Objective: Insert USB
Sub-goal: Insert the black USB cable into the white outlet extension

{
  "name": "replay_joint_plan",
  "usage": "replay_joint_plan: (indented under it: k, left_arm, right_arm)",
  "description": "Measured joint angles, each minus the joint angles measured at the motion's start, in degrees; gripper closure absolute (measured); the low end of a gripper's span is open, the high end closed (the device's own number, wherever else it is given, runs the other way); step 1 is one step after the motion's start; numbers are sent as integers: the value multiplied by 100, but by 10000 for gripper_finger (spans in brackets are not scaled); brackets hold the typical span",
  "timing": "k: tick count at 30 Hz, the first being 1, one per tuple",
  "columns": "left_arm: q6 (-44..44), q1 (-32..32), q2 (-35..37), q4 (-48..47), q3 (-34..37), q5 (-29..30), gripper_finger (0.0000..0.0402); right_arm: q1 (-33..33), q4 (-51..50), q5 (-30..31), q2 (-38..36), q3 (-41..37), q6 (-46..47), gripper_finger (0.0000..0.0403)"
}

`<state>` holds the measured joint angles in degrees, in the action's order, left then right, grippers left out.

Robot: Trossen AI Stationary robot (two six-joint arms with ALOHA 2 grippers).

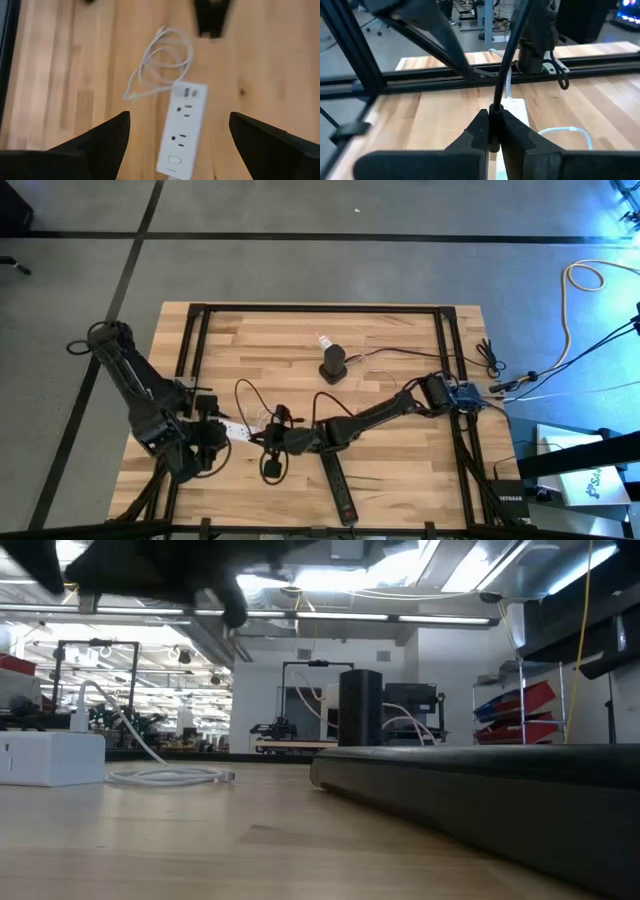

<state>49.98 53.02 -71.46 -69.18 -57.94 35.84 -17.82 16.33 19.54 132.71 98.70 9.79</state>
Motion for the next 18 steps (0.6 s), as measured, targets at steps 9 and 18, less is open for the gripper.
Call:
replay_joint_plan:
  k: [9, 18]
  left_arm:
    - [1110, 52, 2, 1123, 1232, -447, 81]
    - [1053, 379, -41, 1485, 1638, -86, 82]
  right_arm:
    - [150, 438, 11, 479, -6, -1015, 398]
    - [174, 429, -71, 622, -4, -1458, 397]
